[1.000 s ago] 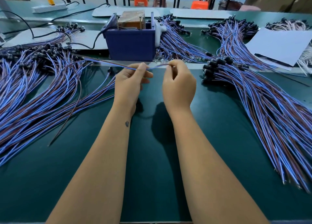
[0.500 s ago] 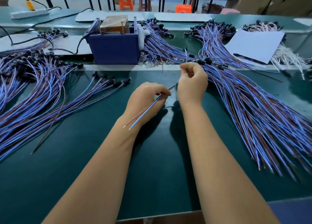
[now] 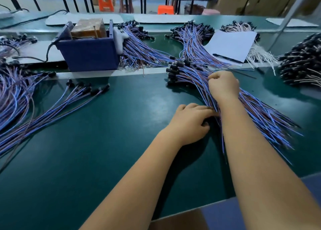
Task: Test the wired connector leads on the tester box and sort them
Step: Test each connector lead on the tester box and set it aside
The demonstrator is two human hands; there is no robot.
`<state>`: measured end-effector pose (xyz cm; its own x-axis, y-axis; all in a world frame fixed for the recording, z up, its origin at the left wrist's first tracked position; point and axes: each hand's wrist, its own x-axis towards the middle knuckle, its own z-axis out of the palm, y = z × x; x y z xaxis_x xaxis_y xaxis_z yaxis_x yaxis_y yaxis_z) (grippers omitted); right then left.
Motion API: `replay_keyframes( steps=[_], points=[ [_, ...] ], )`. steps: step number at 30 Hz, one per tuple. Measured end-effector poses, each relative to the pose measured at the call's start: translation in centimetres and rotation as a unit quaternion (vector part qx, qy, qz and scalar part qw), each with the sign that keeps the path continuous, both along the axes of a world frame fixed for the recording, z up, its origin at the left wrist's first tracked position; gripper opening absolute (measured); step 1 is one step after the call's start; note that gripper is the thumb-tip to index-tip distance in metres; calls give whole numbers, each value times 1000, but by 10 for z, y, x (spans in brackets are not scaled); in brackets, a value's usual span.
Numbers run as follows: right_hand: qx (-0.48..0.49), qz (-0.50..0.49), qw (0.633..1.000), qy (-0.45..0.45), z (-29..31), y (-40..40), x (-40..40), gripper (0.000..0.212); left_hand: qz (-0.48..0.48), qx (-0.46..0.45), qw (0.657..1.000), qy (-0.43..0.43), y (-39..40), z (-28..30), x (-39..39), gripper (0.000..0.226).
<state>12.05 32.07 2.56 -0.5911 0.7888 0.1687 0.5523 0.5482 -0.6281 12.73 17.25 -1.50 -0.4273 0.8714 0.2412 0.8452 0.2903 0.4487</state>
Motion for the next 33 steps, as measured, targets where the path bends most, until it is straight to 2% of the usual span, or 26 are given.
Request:
replay_keyframes(
  steps=[2,4,5,7,9,11,14,16,20,24,28,33],
  points=[
    [20,-24,999,-25,2,-9,-1,38,17,45,996,-81,-3,4,-3,47],
    [57,-31,998,2,5,-25,-9,35,69,108,975,-182,-10,9,-10,41],
    [76,-22,997,22,5,-36,-14,34,106,123,968,-194,-15,11,-14,37],
    [99,17,993,64,6,-62,-27,31,182,117,968,-124,-26,12,-24,24],
    [76,74,988,110,4,-90,-41,27,253,91,962,-44,-44,12,-39,17],
    [-12,144,978,153,1,-119,-55,24,329,44,943,-2,-69,11,-58,27],
    [-137,224,950,170,-7,-162,-72,22,441,-67,895,31,-111,6,-82,48],
    [-195,257,932,167,-14,-185,-80,22,483,-129,864,65,-134,2,-92,49],
    [-184,307,924,132,-33,-199,-89,22,500,-128,855,58,-160,-1,-113,48],
    [-239,309,906,164,-39,-187,-88,28,533,-109,839,11,-161,4,-133,44],
    [-242,326,898,168,-40,-190,-84,31,554,-88,828,20,-161,-1,-135,30],
    [-200,346,906,142,-41,-195,-83,22,553,-127,823,20,-161,-3,-134,42]
  ],
)
